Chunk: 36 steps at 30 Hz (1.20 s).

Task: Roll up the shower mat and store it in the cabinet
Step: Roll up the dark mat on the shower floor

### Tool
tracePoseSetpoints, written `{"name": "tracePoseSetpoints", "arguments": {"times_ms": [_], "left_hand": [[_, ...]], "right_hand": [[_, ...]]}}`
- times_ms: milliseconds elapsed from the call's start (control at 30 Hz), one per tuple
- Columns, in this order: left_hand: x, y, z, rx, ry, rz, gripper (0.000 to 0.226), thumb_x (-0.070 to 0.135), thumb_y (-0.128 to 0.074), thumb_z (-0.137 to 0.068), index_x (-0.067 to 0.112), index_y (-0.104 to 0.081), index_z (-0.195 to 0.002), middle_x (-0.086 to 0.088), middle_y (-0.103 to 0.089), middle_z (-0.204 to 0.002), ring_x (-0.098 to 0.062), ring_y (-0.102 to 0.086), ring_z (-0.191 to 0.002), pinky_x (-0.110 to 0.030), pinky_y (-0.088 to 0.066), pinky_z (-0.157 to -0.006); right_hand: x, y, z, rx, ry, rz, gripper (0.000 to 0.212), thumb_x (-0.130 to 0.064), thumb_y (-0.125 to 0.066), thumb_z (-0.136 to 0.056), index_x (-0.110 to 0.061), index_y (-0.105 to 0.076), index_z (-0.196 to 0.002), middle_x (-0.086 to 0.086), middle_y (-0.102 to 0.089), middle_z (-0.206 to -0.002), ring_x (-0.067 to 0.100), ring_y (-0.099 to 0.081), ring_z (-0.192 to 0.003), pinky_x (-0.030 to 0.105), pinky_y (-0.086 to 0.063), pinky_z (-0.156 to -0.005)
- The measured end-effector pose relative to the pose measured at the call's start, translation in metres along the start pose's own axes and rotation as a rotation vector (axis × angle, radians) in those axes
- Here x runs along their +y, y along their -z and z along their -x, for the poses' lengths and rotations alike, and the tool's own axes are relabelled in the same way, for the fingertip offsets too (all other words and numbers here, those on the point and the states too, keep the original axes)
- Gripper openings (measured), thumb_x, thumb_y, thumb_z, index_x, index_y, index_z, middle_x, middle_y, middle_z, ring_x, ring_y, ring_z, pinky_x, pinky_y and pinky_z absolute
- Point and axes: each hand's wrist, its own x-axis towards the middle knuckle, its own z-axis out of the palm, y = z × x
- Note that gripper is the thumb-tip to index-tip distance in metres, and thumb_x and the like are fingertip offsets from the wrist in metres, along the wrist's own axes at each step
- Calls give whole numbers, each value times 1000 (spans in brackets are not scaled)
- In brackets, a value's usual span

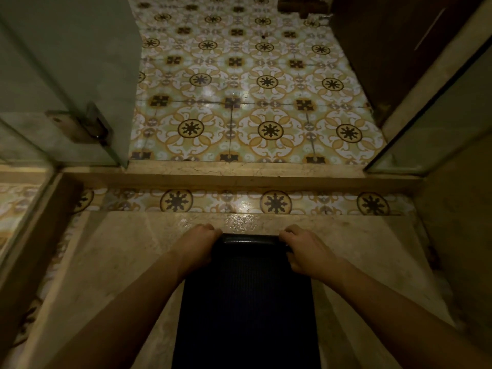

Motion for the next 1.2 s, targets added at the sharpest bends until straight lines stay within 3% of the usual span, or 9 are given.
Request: {"name": "tracePoseSetpoints", "arguments": {"times_ms": [133,333,567,767,1000,1200], "left_hand": [[3,-1,0,47,13,-54,19,17,-60,-84,16,-53,-101,-6,-65,-97,-24,-56,-92,-30,-37,-64],[-3,1,6,20,-75,-32,24,22,-61,-81,22,-65,-104,1,-65,-102,-19,-58,-97,-29,-48,-76],[1,2,5,28,-20,-33,20,18,-63,-82,23,-51,-97,-1,-65,-93,-20,-57,-86,-29,-41,-63],[-7,11,9,-87,-10,60,27,17,-67,-77,22,-61,-103,-2,-63,-103,-20,-57,-97,-29,-47,-77],[3,14,8,-58,48,2,14,12,-60,-82,20,-53,-90,-5,-60,-98,-23,-53,-94,-31,-42,-68],[-4,19,10,-125,-4,17,19,12,-62,-77,17,-58,-96,-5,-64,-103,-24,-57,-97,-34,-46,-76]], "right_hand": [[-1,2,-1,-30,-45,9,33,-11,-63,-82,-15,-52,-113,9,-58,-107,28,-59,-91,39,-52,-76],[-1,-3,0,-51,-67,11,32,-13,-62,-83,-12,-61,-115,8,-55,-114,28,-59,-96,37,-53,-82],[0,-3,2,-33,-69,36,30,-13,-63,-83,-12,-58,-112,9,-58,-111,27,-59,-95,35,-51,-77],[2,-6,5,-83,-52,-31,31,-17,-63,-79,-18,-61,-110,2,-52,-111,21,-56,-97,30,-50,-83],[-1,-4,4,-90,-71,13,24,-18,-64,-74,-21,-50,-93,3,-56,-101,21,-56,-86,28,-42,-65],[-2,3,0,-136,-66,15,24,-19,-63,-75,-17,-53,-97,6,-58,-105,23,-57,-92,27,-43,-70]]}}
